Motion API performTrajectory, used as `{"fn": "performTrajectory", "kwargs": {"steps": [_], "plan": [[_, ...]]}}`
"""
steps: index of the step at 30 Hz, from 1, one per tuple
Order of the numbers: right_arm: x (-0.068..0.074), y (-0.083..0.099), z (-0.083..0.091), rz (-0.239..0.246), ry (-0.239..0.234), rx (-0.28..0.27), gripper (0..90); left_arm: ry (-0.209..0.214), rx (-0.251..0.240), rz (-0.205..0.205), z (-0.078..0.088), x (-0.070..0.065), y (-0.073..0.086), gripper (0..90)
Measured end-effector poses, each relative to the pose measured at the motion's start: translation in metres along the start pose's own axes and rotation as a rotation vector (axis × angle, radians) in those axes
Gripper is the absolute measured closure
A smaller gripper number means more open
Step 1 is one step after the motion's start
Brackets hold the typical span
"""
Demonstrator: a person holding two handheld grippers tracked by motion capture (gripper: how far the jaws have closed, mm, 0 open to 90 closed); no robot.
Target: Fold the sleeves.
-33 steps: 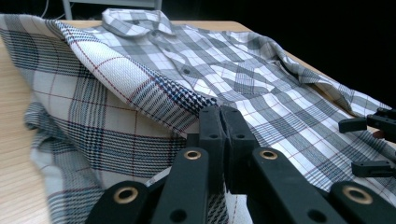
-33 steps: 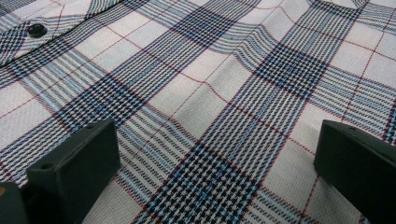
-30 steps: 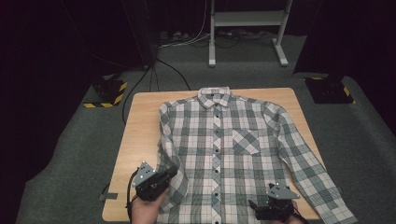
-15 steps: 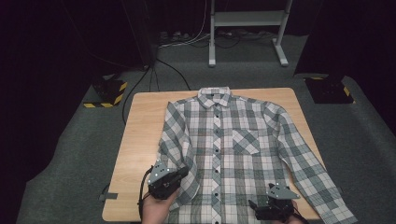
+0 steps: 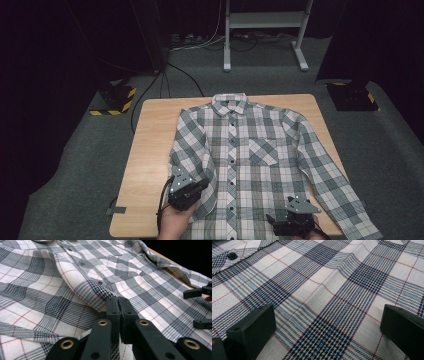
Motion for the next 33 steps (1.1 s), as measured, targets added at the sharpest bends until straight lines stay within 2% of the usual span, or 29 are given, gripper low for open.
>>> {"fn": "performTrajectory", "kwargs": {"steps": [7,21,29,33], "plan": [[0.000,0.000,0.000,0.000,0.000,0.000,0.0,-0.011,0.011,-0.021,-0.011,-0.001,0.002,87.5],[0.000,0.000,0.000,0.003,-0.001,-0.001,0.0,-0.055,0.026,-0.043,-0.034,0.006,0.010,84.9],[0.000,0.000,0.000,0.003,-0.001,-0.001,0.0,-0.064,0.033,-0.055,-0.039,0.008,0.013,74.6],[0.000,0.000,0.000,0.003,-0.001,0.000,0.0,-0.071,0.035,-0.053,-0.038,0.010,0.011,62.7]]}}
Point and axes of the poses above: each handheld gripper's, and its own axes: z roughly backward along the jaws, y roughly out of its underside, x roughly to its left, the point moved 8 cm from there along -z, roughly forward along the jaws, and after that the axes turned 9 degrees about z, right-handed, at the moved point
